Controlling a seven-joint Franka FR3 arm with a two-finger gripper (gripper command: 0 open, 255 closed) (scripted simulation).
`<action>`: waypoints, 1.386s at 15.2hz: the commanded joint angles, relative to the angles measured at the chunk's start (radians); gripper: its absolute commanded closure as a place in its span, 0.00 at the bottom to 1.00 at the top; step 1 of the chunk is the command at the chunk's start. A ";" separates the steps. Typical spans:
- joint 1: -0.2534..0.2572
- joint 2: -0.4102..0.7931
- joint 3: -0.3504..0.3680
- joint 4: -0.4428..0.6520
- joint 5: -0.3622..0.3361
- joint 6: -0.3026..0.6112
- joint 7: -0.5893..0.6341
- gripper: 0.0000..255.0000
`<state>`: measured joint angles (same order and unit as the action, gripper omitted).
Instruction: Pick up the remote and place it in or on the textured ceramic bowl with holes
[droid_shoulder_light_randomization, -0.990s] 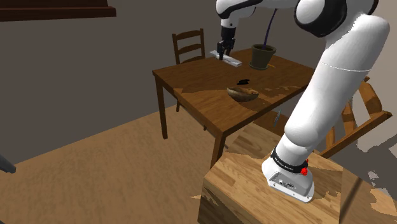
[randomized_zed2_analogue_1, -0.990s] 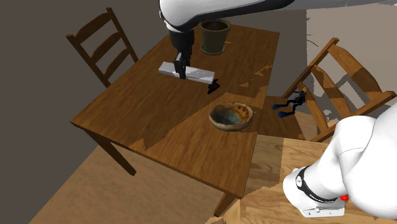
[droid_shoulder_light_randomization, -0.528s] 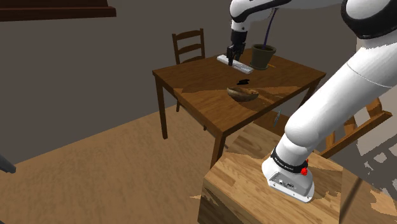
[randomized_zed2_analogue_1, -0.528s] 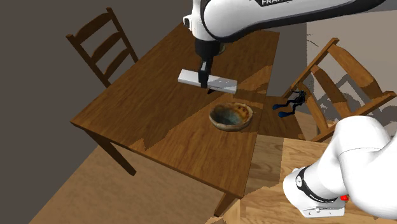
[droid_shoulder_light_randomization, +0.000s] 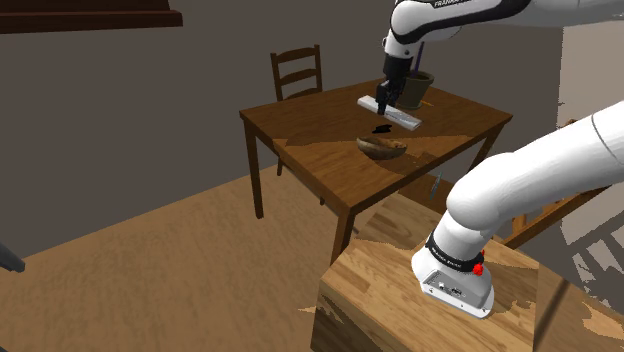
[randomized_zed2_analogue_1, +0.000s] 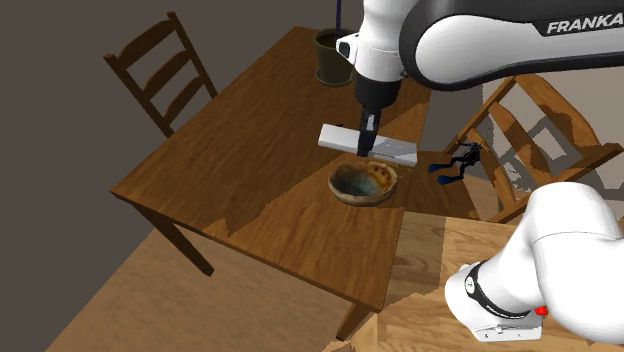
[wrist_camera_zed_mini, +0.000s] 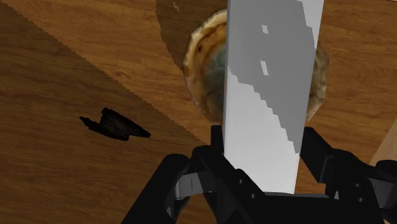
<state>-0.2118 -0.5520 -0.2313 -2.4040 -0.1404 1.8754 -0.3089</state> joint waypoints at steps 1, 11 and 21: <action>-0.005 -0.036 0.004 -0.036 -0.006 0.000 0.005 1.00; -0.009 -0.007 -0.012 -0.150 -0.017 0.144 0.008 1.00; -0.010 0.009 -0.018 -0.184 -0.021 0.194 0.009 1.00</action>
<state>-0.2219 -0.5427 -0.2492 -2.5882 -0.1611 2.0686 -0.3004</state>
